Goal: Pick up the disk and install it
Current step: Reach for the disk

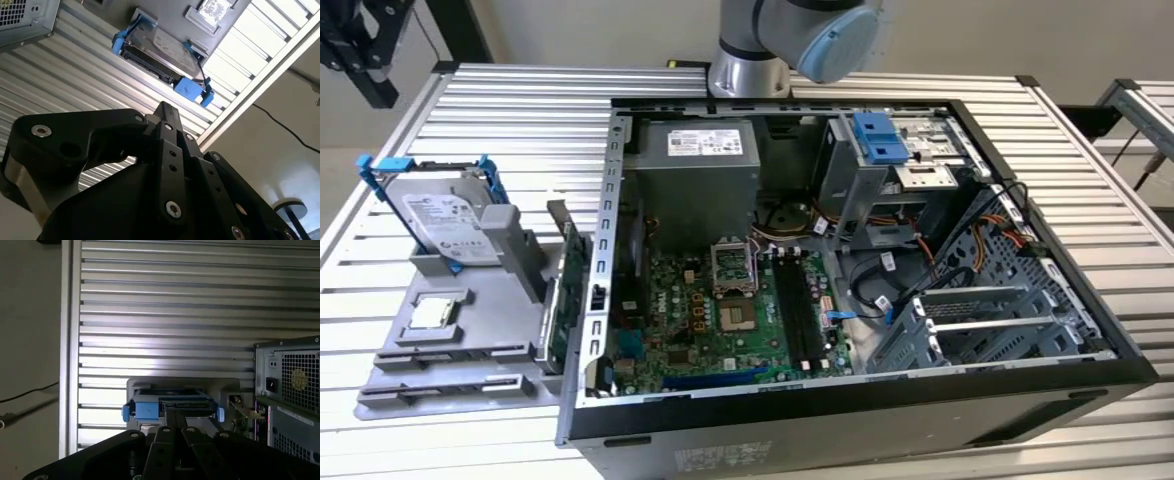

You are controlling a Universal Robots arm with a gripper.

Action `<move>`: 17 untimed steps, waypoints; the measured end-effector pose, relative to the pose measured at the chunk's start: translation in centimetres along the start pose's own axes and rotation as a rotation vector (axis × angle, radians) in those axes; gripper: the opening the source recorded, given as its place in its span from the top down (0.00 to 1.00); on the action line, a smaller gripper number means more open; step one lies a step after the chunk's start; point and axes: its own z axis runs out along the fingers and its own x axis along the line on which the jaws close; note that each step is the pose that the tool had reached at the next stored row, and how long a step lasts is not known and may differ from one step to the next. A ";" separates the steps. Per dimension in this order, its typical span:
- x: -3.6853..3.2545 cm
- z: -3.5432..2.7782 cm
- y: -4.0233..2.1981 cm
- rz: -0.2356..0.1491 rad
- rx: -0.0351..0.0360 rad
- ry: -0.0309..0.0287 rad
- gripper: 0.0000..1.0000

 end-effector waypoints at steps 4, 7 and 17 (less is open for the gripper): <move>0.92 0.01 -0.06 -0.016 -0.0003 0.0008 1.00; 1.64 0.00 -0.35 -0.021 -0.0004 0.0011 1.00; 2.03 0.02 -1.03 -0.022 -0.0005 0.0010 1.00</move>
